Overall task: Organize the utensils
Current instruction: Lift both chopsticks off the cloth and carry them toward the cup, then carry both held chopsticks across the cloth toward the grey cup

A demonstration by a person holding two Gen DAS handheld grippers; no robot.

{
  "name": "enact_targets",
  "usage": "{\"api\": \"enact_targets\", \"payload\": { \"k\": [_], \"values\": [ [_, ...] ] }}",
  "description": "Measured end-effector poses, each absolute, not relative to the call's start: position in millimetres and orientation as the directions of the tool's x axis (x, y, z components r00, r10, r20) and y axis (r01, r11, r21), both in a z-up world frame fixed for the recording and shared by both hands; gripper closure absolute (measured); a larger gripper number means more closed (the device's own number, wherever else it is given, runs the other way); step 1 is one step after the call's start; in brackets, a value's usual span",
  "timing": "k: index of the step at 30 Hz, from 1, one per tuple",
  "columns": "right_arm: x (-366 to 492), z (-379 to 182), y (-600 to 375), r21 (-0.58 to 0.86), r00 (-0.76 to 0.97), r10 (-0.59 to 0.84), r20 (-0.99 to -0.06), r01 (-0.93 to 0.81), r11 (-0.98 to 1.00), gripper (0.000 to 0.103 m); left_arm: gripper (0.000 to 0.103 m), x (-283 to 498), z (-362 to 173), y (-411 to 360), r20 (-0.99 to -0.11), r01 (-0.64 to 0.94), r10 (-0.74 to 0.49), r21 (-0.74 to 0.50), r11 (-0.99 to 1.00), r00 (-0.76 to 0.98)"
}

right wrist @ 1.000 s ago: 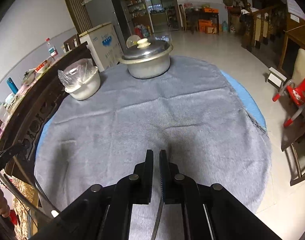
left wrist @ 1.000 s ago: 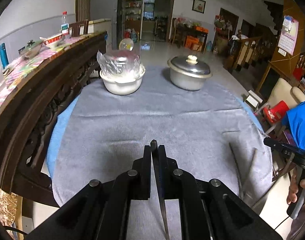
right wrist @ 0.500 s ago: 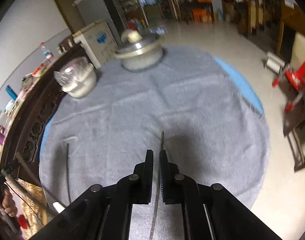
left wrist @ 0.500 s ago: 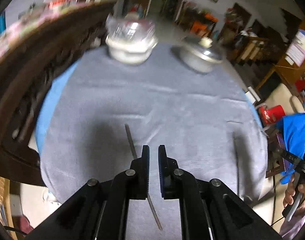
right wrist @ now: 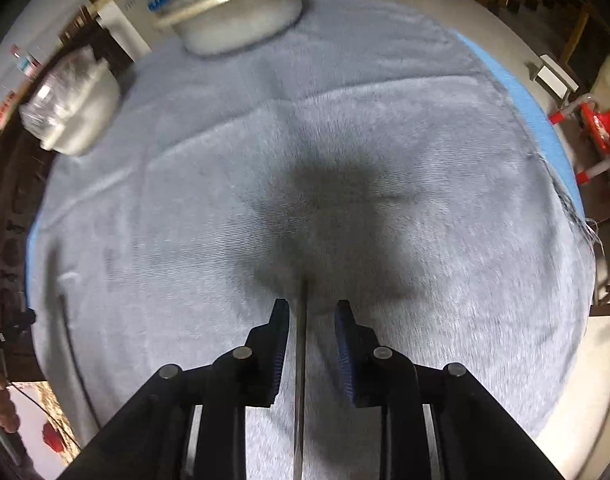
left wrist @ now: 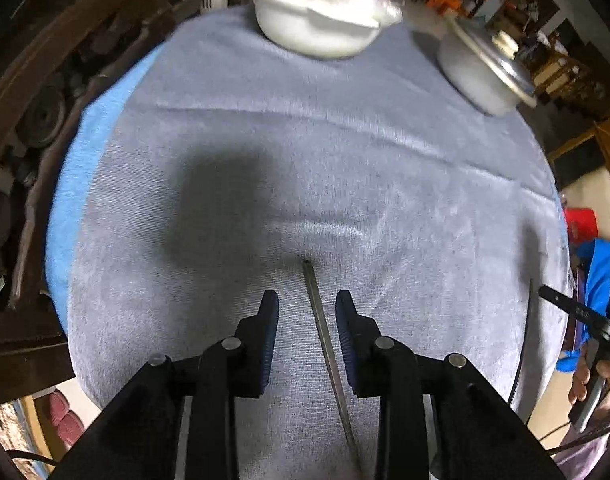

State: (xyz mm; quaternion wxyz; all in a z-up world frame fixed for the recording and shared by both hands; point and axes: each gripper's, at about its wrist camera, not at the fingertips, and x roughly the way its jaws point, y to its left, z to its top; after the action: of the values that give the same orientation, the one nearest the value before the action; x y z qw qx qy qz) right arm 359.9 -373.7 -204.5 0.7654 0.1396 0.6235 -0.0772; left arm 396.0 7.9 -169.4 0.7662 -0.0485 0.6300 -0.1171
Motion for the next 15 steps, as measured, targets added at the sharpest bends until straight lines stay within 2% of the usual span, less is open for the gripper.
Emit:
{"api": "enact_targets", "payload": {
  "k": [3,6,10,15],
  "values": [
    [368.2,-217.8,-368.4,0.028,0.103,-0.002,-0.995,0.282,0.959,0.076,0.070,402.0,-180.5,1.5,-0.963,0.138,-0.242,-0.225,0.964,0.117],
    [369.5,-221.9,-361.8,-0.006,0.077,-0.026,-0.997,0.251,0.968,0.076,0.070,405.9,-190.1,-5.2,-0.968,0.134,-0.247,-0.239,0.962,0.046],
    [368.0,-223.4,-356.0,-0.028,0.067,-0.045,-0.997,0.231,0.973,0.079,0.067,414.0,-205.0,-10.2,-0.980,0.104,-0.201,-0.200,0.974,-0.003],
    [365.0,-224.8,-358.7,-0.013,0.079,-0.033,-0.996,0.231,0.973,0.081,0.067,417.9,-221.1,-14.1,-0.974,0.062,-0.218,-0.222,0.973,-0.062]
  ]
}}
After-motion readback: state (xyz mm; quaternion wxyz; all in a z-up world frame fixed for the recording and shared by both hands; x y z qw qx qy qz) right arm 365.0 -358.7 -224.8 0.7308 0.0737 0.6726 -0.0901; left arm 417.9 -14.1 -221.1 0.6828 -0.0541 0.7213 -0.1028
